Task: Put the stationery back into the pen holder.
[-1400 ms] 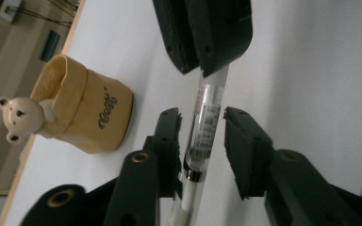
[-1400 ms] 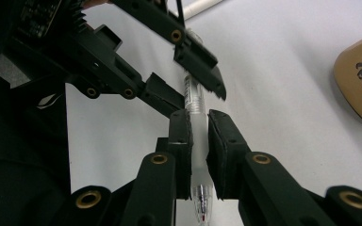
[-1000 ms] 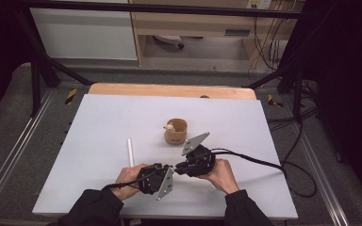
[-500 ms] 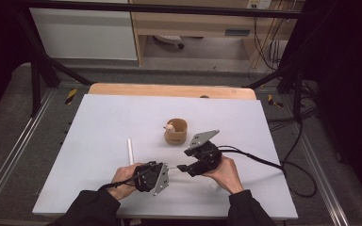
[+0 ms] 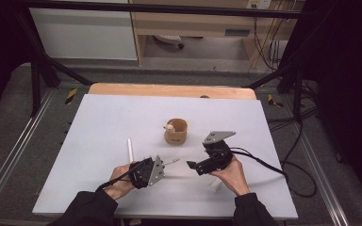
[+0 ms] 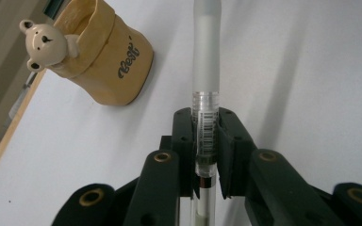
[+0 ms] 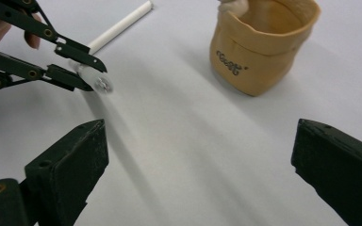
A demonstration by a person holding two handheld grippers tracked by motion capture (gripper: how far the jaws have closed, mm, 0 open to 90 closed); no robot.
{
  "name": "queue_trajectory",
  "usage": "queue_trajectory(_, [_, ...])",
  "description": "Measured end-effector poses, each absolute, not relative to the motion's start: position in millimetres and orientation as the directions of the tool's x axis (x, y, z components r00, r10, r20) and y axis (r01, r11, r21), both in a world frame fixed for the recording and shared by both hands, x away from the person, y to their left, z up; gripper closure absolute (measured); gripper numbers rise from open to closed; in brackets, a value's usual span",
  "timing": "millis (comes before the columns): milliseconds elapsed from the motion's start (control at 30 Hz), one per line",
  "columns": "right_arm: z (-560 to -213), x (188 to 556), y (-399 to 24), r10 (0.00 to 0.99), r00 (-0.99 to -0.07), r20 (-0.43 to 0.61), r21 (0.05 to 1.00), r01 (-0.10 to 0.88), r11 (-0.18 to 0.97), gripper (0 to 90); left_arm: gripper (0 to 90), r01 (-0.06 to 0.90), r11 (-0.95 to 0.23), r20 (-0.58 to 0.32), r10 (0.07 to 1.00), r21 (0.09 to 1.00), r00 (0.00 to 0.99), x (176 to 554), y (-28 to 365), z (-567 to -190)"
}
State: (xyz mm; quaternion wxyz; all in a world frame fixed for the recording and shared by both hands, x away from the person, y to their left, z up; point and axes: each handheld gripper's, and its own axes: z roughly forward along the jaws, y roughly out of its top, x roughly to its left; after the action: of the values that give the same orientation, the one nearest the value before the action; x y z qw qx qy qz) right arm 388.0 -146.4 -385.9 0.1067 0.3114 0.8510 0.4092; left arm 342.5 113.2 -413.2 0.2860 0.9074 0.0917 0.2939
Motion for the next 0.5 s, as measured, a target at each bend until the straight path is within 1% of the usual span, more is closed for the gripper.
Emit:
queue_trajectory(267, [-395,385,-166,0.662,-0.744,0.085,0.773,0.469,0.428,1.3,78.7,0.111,-0.746,0.373,0.448,0.656,0.813,350,116,-403])
queue_trajectory(500, [-406,383,-179,0.692,-0.716,0.092,0.784,0.481,0.394,1.5,78.6,0.222,-0.626,0.230,0.558,0.748,0.797,359,120,-391])
